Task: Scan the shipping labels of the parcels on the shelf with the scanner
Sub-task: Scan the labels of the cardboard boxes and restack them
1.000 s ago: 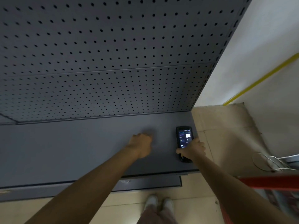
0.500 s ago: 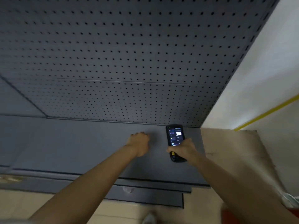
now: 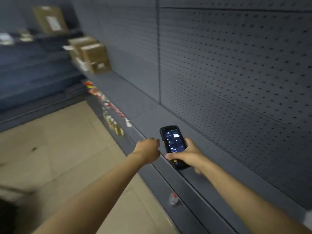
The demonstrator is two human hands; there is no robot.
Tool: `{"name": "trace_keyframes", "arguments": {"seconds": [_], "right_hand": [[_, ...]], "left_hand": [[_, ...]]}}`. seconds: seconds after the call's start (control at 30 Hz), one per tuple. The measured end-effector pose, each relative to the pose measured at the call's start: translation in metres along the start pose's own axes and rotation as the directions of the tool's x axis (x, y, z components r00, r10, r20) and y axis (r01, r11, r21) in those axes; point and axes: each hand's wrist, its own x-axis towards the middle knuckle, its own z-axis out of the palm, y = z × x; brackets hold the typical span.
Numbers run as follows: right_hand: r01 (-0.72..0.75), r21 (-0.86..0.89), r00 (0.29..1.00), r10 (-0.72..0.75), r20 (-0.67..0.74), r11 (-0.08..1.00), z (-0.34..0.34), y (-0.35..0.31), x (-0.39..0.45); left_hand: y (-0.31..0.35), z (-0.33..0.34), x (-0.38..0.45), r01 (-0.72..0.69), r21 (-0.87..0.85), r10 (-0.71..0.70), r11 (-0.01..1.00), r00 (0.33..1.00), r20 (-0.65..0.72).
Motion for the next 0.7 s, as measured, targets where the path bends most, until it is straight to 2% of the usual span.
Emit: {"name": "trace_keyframes", "arguments": {"seconds": [0.13, 0.37, 0.53, 0.7], "right_hand": [[0.086, -0.027, 0.983, -0.081, 0.162, 0.996, 0.078, -0.042, 0.021], [0.194, -0.086, 0.897, -0.141, 0.419, 0.977, 0.217, -0.106, 0.066], [0.193, -0.020, 0.860, -0.159, 0.485, 0.981, 0.311, -0.140, 0.092], [0.112, 0.084, 0.866, -0.139, 0.481, 0.990, 0.364, -0.165, 0.123]], "left_hand": [[-0.088, -0.018, -0.031, 0.198, -0.061, -0.202, 0.978, 0.977, -0.069], [-0.243, -0.034, -0.075, 0.442, -0.164, -0.461, 0.882, 0.881, -0.105], [-0.333, -0.047, -0.087, 0.546, -0.174, -0.567, 0.820, 0.816, -0.110], [-0.392, -0.056, -0.067, 0.566, -0.174, -0.588, 0.806, 0.800, -0.120]]}}
